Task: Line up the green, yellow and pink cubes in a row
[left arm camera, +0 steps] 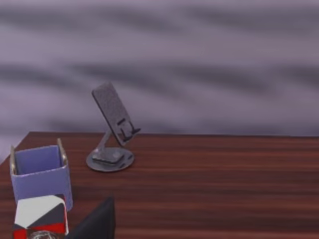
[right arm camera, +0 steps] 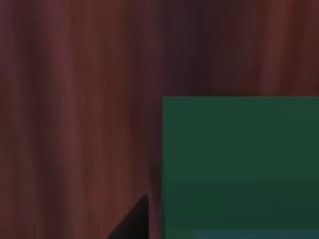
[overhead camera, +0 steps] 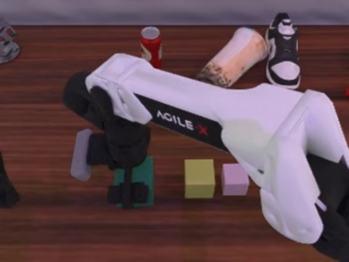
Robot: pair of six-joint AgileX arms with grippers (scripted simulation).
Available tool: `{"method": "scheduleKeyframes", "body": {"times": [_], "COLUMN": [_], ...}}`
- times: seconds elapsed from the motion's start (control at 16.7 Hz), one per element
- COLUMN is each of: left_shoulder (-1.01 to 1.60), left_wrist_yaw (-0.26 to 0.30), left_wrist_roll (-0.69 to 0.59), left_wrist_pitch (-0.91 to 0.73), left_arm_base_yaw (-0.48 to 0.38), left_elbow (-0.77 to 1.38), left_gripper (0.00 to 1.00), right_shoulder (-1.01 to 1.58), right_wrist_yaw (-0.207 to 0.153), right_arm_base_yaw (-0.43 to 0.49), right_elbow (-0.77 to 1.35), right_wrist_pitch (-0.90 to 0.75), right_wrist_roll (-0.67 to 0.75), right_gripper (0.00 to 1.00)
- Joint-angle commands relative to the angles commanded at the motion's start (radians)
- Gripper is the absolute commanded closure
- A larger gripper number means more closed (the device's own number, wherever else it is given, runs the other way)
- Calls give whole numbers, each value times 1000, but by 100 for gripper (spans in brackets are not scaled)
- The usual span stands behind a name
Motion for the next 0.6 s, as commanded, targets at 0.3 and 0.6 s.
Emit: {"method": "scheduleKeyframes", "body": {"times": [0.3, 0.6], "left_shoulder": [0, 0], "left_wrist_yaw": [0, 0], "left_wrist_roll": [0, 0], "left_wrist_pitch": [0, 0], "left_arm_base_yaw": [0, 0], "left_elbow": [0, 0], "left_gripper": [0, 0], "right_shoulder": [0, 1], "right_wrist_yaw": [0, 0], "right_arm_base_yaw": [0, -2], "right_elbow": [0, 3], "right_wrist_pitch": [0, -3], "right_wrist_roll": [0, 0], "right_gripper": [0, 0]}}
